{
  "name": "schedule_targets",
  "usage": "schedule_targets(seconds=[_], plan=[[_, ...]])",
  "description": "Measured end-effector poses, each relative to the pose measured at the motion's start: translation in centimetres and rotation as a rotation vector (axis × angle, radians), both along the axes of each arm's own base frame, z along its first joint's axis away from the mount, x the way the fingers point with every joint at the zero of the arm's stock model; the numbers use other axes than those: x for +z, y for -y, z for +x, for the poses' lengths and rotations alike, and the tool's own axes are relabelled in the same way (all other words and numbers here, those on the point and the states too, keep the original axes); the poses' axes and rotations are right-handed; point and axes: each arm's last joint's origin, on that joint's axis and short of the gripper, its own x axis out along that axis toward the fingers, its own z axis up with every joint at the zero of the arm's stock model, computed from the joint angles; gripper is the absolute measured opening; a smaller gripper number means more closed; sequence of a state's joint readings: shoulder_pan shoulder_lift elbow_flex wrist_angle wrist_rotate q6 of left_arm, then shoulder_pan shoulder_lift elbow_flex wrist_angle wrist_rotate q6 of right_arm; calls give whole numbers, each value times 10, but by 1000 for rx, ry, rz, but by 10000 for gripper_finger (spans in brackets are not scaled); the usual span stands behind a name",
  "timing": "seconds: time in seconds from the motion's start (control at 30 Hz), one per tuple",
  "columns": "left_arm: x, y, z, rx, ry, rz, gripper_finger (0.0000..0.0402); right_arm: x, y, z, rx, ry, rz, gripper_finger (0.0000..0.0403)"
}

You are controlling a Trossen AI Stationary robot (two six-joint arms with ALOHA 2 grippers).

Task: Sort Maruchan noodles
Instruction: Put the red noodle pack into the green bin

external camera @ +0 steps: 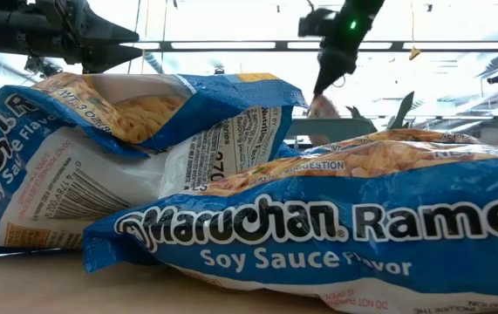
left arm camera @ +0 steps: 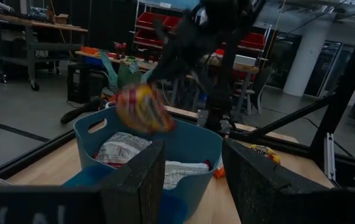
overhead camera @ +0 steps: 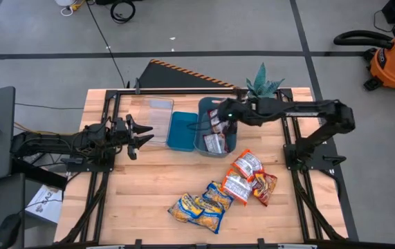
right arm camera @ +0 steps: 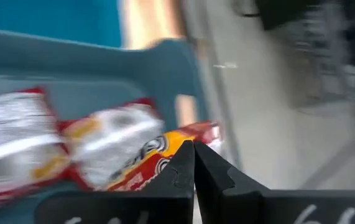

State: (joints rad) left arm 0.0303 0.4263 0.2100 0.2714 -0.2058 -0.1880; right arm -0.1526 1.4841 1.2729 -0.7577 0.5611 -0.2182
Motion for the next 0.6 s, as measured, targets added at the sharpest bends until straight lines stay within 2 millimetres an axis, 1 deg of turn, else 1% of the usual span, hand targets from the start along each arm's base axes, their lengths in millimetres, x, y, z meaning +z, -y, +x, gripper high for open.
schedule_targets(seconds=[0.13,0.27,0.43,0.6], plan=[[0,0,0,0,1,-6,167,-38,10,17,61,-44,113,7],[0,0,0,0,2,-11,167,-68,17,28,33,-128,109,12],[0,0,0,0,1,-10,167,-85,22,40,24,-122,101,20],[0,0,0,-1,2,-10,167,-84,24,46,42,-69,88,32]])
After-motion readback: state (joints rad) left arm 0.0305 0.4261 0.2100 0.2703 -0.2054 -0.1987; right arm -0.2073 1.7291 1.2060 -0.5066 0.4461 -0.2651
